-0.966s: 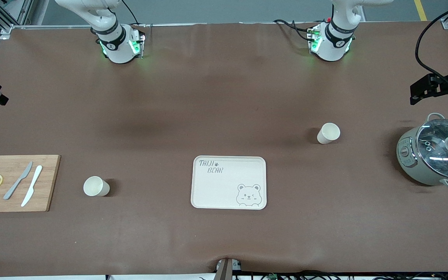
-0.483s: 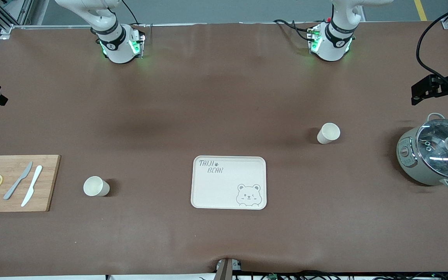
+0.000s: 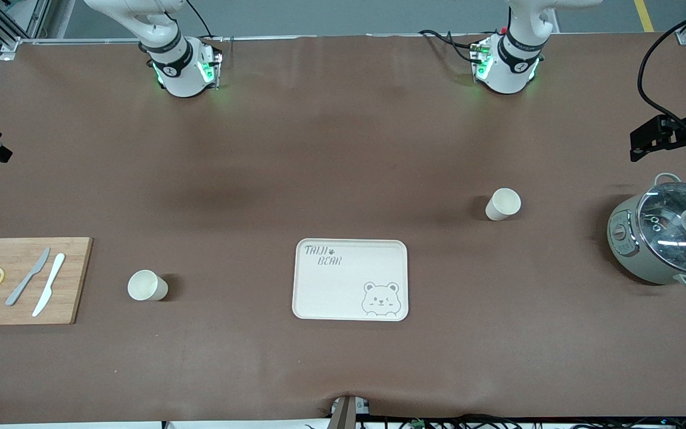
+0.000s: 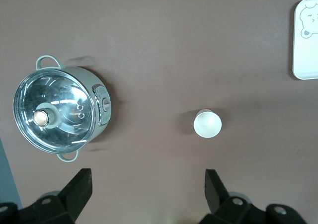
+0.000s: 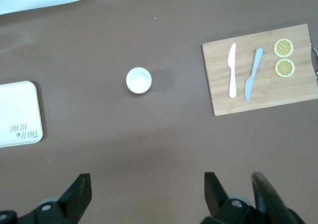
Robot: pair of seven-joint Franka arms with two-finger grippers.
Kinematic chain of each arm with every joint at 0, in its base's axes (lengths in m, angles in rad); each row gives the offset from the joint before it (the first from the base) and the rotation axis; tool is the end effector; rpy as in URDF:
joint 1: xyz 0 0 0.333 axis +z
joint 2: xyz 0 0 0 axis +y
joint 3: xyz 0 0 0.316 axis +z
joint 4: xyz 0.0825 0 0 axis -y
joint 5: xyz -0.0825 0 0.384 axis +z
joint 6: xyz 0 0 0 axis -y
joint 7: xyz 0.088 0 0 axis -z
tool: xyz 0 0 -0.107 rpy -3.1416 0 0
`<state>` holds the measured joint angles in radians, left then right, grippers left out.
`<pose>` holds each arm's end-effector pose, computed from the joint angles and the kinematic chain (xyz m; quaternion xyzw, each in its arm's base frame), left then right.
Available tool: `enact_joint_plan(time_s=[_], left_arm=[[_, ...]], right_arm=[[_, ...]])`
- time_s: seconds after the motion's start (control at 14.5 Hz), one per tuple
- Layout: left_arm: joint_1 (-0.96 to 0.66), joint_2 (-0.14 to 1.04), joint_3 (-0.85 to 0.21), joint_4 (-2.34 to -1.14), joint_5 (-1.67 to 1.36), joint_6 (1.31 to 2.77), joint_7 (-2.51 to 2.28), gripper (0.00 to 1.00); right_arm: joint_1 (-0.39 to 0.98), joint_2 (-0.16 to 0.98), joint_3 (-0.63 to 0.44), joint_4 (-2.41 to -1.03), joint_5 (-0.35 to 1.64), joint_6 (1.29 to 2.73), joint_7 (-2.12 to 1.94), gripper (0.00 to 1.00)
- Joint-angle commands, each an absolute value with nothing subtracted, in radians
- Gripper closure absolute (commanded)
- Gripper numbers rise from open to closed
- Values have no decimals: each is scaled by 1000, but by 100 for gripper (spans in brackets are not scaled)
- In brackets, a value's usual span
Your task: Place white IKEA cup upright on tray with both arms
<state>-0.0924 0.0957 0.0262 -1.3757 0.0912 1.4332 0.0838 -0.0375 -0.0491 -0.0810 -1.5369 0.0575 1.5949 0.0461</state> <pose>0.5694 -0.0278 0.6501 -0.9963 0.0695 0.0195 0.0463 0.5385 -0.0593 0.6698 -0.9948 0.0813 -0.0545 0.0288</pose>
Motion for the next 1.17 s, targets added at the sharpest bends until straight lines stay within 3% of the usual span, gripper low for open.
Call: enact_joint_plan(time_s=[0.0,0.21,0.69,1.1], left_arm=[[-100,110,15,-1373,107,1442,78,0],[-104,158,-46,-1371,109,1500,19,0],[-126,250,-58,-1382,88,1598,-40,0],[-95,180,-55,-1681,-5,1871,-37,0]], right_arm=[[-54,-35,-69,-1511,61,1589,44,0],[-55,-35,-69,-1511,66,1589,43,0],[-55,-35,-69,-1511,61,1605,41,0],[-58,-17,-71,-1511,63,1612,43,0]])
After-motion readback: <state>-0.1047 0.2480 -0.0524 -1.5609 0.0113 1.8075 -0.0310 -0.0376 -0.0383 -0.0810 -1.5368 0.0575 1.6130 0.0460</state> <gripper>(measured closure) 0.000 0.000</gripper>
